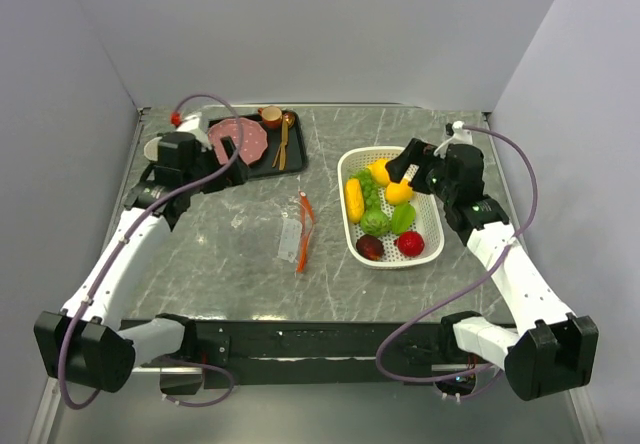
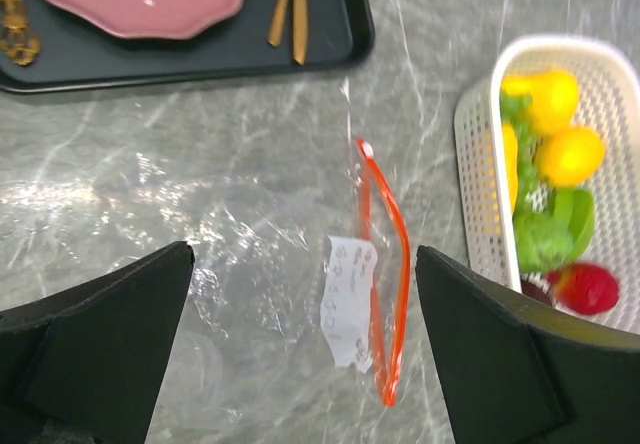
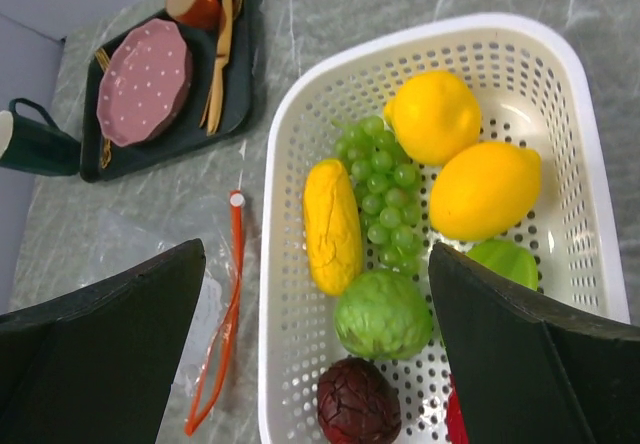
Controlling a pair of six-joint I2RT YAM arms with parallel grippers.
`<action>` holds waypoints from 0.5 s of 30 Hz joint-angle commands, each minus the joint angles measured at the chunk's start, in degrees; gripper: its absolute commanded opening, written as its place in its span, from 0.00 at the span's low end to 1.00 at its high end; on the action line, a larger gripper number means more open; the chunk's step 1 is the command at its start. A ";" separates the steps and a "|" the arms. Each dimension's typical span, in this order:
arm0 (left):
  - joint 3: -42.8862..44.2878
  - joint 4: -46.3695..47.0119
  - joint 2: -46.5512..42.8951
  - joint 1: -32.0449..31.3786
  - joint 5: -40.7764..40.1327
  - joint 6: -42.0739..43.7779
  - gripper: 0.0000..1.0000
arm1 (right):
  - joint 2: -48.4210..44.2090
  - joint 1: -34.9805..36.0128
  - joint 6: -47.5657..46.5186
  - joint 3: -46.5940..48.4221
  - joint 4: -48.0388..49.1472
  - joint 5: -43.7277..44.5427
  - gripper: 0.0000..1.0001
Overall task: Place the food in the zip-top bag and seal the zipper
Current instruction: Pick up the zipper food storage bag at the center of the board.
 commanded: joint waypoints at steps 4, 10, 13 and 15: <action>1.12 -0.97 0.84 -4.67 -3.14 2.88 0.99 | 1.81 -0.15 -0.26 6.09 -4.54 1.26 1.00; -1.17 -2.72 3.13 -6.34 -1.82 1.66 0.99 | 5.94 -0.15 0.34 16.65 -13.07 3.82 1.00; -1.96 -2.37 5.06 -7.48 -1.55 1.74 0.99 | 5.24 -0.15 2.54 15.61 -11.33 4.26 1.00; -1.88 -2.11 7.60 -8.45 -1.29 2.09 0.99 | 4.36 -0.06 3.16 13.33 -8.86 3.03 1.00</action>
